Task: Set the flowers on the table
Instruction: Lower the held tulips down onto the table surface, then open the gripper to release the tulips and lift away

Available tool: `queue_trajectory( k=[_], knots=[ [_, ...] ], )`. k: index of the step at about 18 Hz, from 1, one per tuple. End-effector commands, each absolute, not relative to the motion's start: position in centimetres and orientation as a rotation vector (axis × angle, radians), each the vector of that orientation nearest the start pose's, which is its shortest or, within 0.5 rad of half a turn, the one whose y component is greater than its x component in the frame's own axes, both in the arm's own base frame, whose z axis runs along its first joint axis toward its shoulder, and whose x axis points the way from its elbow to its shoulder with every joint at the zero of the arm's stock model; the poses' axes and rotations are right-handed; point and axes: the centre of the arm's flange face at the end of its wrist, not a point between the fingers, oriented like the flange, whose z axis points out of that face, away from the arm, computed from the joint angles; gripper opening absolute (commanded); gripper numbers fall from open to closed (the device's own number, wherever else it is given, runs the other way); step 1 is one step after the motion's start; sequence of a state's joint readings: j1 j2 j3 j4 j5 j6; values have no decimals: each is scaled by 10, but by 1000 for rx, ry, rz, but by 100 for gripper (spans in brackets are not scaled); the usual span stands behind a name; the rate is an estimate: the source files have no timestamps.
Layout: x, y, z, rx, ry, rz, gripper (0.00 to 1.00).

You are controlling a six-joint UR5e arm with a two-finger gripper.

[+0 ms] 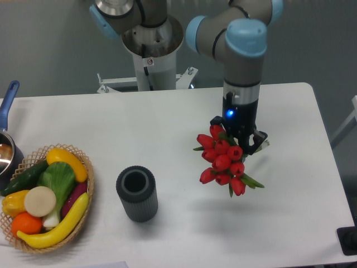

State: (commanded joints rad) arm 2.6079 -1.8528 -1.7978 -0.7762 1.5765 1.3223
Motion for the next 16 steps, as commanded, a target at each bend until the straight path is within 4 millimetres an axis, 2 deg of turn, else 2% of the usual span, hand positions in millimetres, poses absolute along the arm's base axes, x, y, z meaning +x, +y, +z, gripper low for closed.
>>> queue_trajectory(
  k=[2,9,16],
  knots=[
    [-434,420,290,-3051,464,402,41],
    [-437,434,243,-3094,500,308,41],
    [-439,438,222,-3107,510,264,41]
  ],
)
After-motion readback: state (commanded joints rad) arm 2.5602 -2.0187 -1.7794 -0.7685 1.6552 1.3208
